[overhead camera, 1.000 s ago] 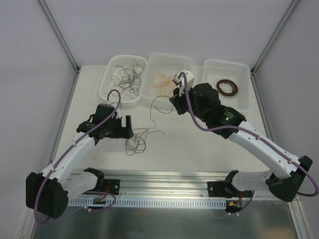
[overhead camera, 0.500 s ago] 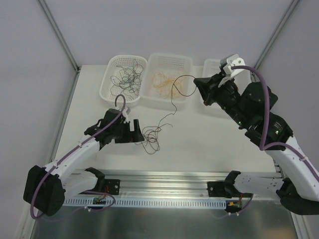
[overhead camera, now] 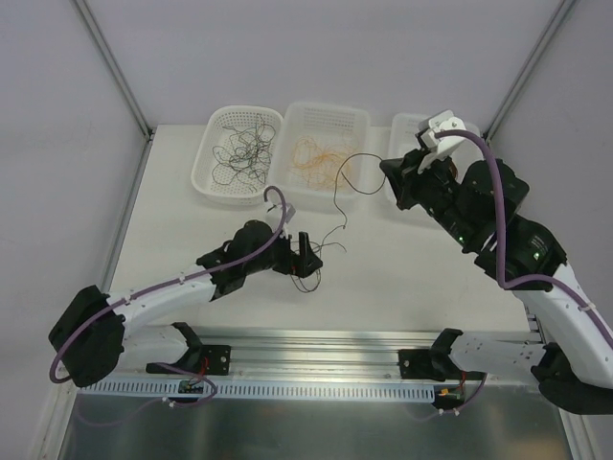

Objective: Untangle the cables

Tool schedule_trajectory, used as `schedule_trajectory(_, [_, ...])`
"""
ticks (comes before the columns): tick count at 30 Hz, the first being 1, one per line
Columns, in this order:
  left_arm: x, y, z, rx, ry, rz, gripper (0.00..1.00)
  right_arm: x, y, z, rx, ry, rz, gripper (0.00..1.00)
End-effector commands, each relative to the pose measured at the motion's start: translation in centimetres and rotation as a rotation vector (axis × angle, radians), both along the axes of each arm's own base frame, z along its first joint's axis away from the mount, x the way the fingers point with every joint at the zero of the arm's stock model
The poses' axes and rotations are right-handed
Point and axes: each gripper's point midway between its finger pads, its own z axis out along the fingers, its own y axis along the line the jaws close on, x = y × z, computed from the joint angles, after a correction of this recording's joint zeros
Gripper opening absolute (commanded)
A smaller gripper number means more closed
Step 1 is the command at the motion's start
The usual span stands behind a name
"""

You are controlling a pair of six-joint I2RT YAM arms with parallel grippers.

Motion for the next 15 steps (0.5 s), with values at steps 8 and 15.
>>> schedule_trajectory(8, [3.4, -6.3, 0.6, -0.046, -0.289, -0.082, 0.8, -1.4, -2.9, 1.9, 0.045, -0.052, -0.041, 0.01])
schedule_trajectory(15, [3.9, -7.6, 3.9, -0.071, -0.29, -0.095, 0.0, -1.0, -5.4, -1.6, -0.023, -0.024, -0.155, 0.01])
